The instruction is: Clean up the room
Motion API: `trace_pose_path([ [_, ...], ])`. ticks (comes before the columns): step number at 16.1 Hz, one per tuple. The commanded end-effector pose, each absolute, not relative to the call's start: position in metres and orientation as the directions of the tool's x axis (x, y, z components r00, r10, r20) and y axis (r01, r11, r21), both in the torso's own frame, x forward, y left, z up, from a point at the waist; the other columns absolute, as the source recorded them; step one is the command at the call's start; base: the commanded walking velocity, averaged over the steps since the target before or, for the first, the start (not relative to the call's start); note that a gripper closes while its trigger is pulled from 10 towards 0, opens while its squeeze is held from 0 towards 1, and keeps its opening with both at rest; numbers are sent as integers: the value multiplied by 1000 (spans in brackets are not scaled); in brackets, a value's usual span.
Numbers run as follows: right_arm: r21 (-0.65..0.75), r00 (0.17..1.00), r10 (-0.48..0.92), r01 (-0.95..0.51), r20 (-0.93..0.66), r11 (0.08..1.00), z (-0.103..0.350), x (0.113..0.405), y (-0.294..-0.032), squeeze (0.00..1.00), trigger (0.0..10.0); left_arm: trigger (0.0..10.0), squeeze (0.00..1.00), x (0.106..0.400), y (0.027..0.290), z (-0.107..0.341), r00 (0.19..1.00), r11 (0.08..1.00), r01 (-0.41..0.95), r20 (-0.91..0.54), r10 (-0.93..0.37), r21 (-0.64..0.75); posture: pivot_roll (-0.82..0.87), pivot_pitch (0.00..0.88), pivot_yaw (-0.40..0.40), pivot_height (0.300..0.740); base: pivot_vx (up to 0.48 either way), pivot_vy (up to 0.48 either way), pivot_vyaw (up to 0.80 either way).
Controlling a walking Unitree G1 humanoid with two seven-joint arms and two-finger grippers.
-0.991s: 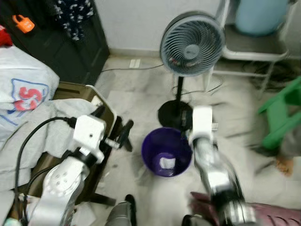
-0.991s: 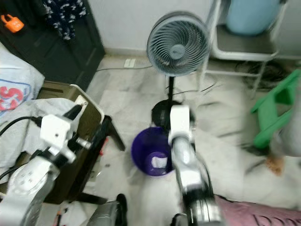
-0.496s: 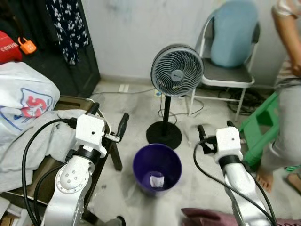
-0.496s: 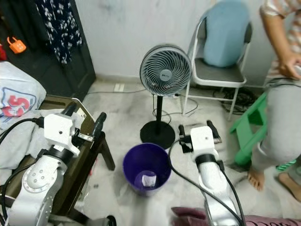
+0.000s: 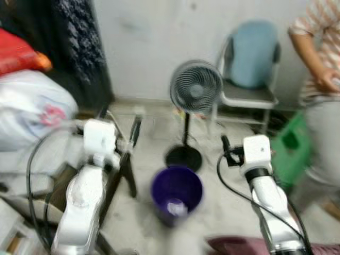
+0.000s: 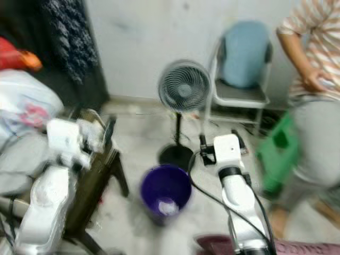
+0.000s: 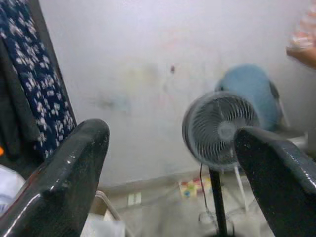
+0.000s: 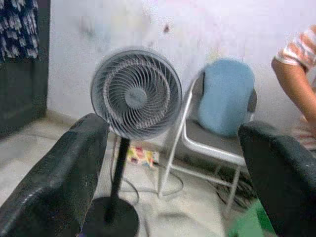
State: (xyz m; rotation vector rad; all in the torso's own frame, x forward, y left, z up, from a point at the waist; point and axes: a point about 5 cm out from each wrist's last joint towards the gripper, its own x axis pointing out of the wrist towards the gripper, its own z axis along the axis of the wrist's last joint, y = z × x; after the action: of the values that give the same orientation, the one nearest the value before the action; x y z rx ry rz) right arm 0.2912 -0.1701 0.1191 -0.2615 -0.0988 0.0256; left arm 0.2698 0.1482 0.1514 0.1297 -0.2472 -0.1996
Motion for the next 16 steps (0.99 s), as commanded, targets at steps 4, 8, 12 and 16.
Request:
trace_pose_path([
  [4,-261,995,31,-7,91,965,122,301,-173,0,10000,10000,0,277,149,159,937,971,179,272,-218,162,-76,0,17,740,143,0,0],
  [8,-256,997,26,-7,69,967,121,310,-171,0,10000,10000,0,273,147,148,948,968,170,239,-212,186,-73,0,7,740,0,0,0],
  [12,-208,997,26,-11,73,978,117,305,-162,0,10000,10000,0,268,151,139,953,966,179,212,-217,188,-70,0,16,740,0,0,0],
  [16,-192,997,29,-16,65,981,114,300,-158,0,10000,10000,0,261,151,136,953,964,187,201,-224,191,-70,0,13,740,0,0,0],
])
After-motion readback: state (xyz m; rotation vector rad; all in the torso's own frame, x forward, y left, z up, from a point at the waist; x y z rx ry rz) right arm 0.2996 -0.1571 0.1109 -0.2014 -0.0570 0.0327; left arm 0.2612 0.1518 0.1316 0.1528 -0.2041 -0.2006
